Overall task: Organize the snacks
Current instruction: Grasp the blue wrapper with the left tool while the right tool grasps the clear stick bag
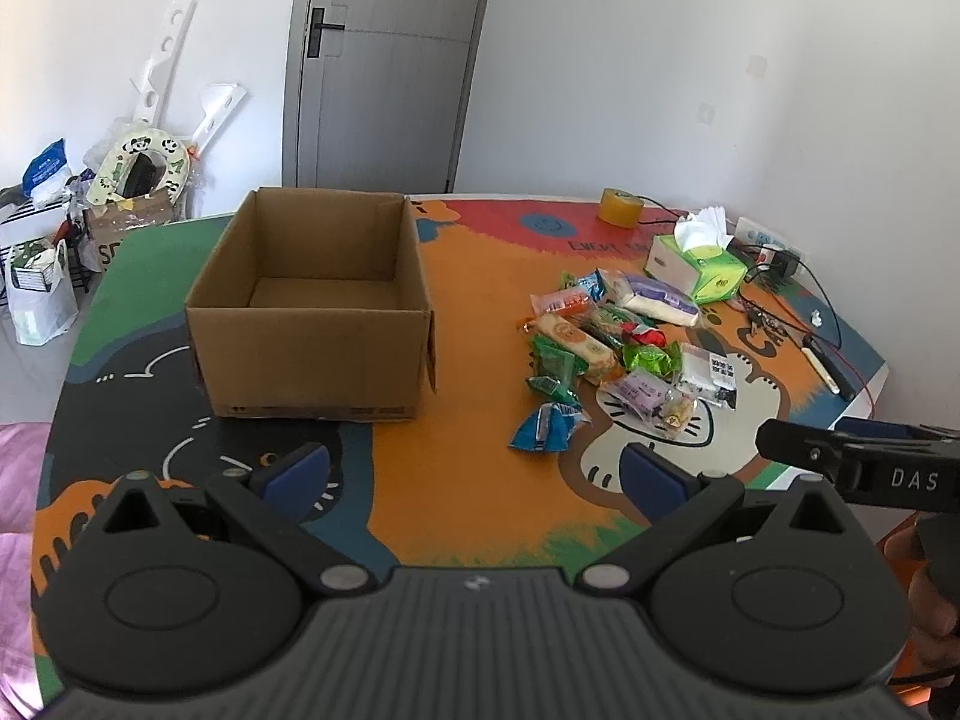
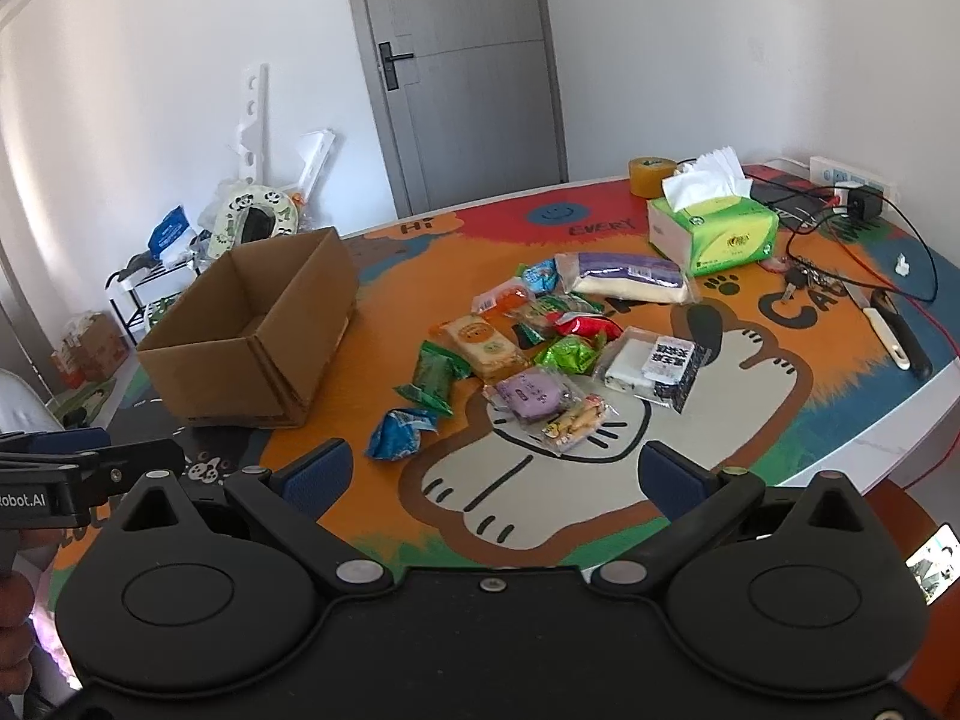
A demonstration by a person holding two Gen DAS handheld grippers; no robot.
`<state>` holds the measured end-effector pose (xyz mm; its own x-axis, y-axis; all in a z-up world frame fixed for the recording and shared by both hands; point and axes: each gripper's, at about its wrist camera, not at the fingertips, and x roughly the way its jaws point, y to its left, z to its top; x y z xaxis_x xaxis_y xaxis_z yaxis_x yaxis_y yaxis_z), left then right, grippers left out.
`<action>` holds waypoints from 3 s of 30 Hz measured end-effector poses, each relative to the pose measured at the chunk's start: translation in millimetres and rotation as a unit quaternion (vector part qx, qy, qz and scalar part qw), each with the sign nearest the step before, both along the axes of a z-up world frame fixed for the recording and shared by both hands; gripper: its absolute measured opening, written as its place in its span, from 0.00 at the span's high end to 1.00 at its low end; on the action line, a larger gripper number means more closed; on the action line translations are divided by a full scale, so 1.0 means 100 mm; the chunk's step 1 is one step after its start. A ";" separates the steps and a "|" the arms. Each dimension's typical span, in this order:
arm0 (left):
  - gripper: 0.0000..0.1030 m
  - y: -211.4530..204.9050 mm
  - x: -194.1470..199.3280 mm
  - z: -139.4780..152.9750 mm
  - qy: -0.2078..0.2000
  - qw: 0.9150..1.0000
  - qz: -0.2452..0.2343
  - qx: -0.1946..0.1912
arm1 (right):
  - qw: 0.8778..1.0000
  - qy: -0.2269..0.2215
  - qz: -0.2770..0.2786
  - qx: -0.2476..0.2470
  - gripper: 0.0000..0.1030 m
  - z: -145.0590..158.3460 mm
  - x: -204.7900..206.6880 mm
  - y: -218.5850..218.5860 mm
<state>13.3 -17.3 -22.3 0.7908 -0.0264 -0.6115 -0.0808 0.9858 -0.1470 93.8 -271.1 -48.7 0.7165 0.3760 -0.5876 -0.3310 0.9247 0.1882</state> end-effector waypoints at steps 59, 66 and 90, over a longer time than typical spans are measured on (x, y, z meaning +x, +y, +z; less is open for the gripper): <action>0.64 -0.34 1.19 -0.93 0.034 0.998 -0.034 -0.037 | 0.999 0.028 -0.014 0.033 0.43 -0.98 1.11 0.07; 0.79 -0.35 1.10 -0.86 0.017 0.998 -0.041 -0.047 | 0.999 0.031 -0.011 0.041 0.75 -0.98 1.11 -0.02; 0.43 -0.57 1.17 -0.90 0.008 0.999 -0.048 0.000 | 0.997 0.019 -0.018 0.069 0.81 -0.84 0.79 -0.29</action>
